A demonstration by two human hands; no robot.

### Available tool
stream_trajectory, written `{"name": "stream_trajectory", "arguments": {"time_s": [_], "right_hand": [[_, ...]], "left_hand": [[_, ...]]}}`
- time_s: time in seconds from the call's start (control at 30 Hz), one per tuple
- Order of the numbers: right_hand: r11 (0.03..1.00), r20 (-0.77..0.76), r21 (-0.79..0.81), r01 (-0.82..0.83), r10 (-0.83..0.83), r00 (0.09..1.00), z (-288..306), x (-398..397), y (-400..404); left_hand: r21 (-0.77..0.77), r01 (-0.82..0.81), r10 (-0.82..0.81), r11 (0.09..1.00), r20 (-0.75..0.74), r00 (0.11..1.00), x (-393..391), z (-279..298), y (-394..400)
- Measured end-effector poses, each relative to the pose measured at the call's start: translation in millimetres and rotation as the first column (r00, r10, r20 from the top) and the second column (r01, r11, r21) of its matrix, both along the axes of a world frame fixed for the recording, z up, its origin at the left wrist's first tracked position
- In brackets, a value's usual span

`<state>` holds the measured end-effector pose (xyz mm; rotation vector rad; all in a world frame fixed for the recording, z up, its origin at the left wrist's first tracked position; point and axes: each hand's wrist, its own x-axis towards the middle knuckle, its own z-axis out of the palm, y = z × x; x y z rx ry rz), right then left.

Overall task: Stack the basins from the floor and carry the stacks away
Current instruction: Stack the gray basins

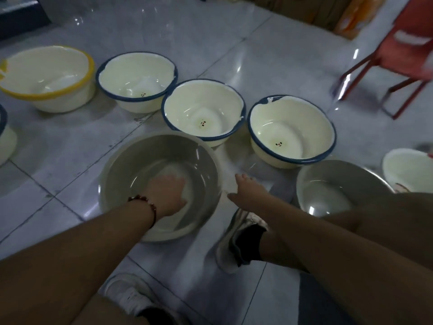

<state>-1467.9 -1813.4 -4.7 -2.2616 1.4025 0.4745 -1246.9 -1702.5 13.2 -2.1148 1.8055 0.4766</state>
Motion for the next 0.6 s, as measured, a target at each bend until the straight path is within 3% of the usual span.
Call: {"name": "stream_trajectory", "arguments": {"time_s": [0.2, 0.4, 0.6], "right_hand": [[0.968, -0.012, -0.204, 0.147, -0.152, 0.988, 82, -109, 23], [0.917, -0.126, -0.275, 0.29, -0.334, 0.934, 143, -210, 33], [0.912, -0.066, -0.21, 0.352, -0.373, 0.926, 116, -221, 21]], "left_hand": [[-0.171, 0.306, -0.315, 0.937, -0.025, 0.949, -123, 92, -47], [-0.328, 0.331, -0.39, 0.885, -0.135, 0.911, -192, 156, -39], [-0.148, 0.319, -0.331, 0.936, -0.063, 0.942, -194, 126, -37]]}}
